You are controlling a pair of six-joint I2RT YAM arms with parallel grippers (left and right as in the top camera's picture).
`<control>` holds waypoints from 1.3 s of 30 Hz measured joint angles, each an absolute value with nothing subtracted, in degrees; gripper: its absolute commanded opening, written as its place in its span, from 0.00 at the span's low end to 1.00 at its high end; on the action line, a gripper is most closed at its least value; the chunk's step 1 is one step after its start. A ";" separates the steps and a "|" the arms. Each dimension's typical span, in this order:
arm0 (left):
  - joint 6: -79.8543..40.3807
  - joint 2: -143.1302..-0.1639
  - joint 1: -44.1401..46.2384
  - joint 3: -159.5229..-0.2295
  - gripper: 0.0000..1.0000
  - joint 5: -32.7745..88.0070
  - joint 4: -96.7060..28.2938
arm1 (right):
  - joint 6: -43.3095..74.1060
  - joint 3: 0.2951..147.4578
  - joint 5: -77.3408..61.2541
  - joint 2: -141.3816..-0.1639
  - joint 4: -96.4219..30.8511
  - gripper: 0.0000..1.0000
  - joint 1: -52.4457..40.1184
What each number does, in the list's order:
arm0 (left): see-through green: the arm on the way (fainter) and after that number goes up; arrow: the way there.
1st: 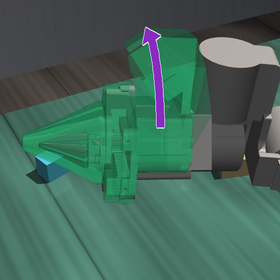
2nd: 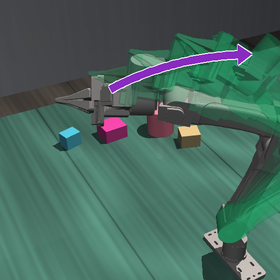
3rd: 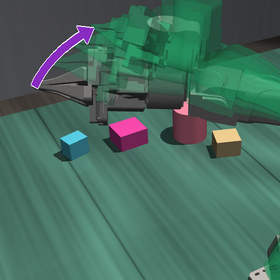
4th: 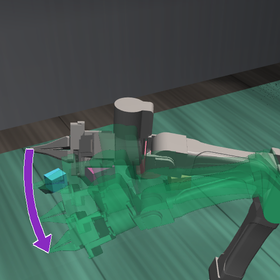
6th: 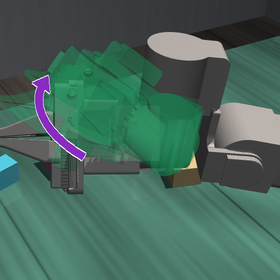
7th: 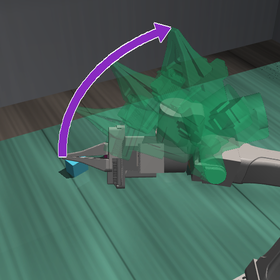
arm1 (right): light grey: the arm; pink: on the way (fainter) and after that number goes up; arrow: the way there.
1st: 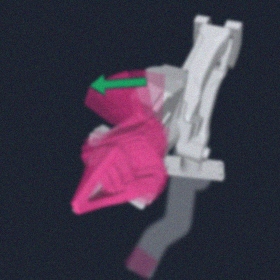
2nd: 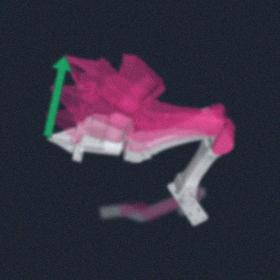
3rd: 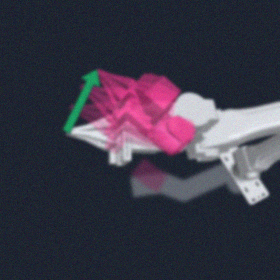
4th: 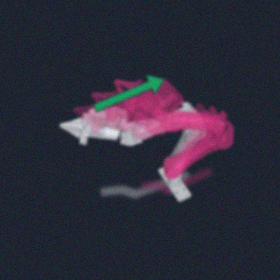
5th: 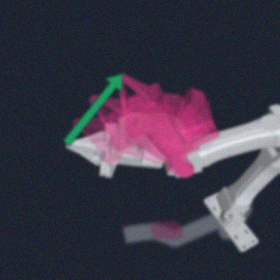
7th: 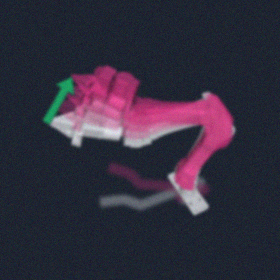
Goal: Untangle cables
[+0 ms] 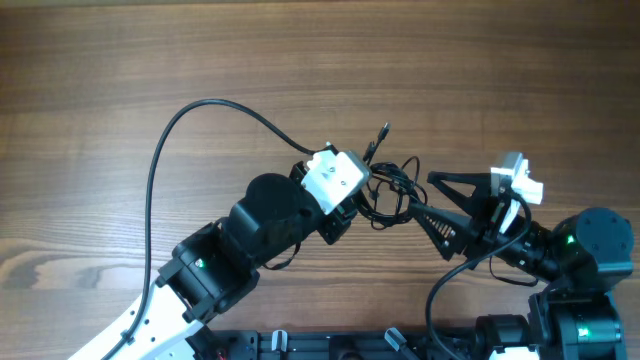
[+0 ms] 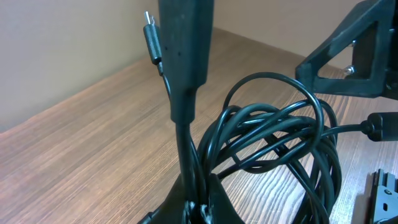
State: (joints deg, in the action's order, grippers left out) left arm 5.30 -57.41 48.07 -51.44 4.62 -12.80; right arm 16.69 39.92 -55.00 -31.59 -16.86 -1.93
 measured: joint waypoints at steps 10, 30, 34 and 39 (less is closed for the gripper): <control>5.32 -57.41 48.07 -51.44 0.04 9.54 -11.25 | 26.11 39.92 -54.57 -31.59 -12.53 0.58 -1.93; 5.08 -60.07 50.37 -51.44 0.04 11.49 -5.50 | 38.24 39.90 -61.76 -32.77 -5.17 0.55 -1.93; 4.86 -60.60 50.63 -51.44 0.04 11.62 -5.30 | 40.77 39.92 -62.98 -33.54 3.73 0.55 -1.96; 4.82 -60.66 50.63 -51.44 0.04 11.40 -5.69 | 43.88 39.90 -63.46 -33.54 8.10 0.55 -1.93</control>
State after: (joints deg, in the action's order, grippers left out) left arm 4.82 -60.66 50.63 -51.44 11.40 -5.69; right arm 43.88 39.90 -63.46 -33.54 8.10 -1.93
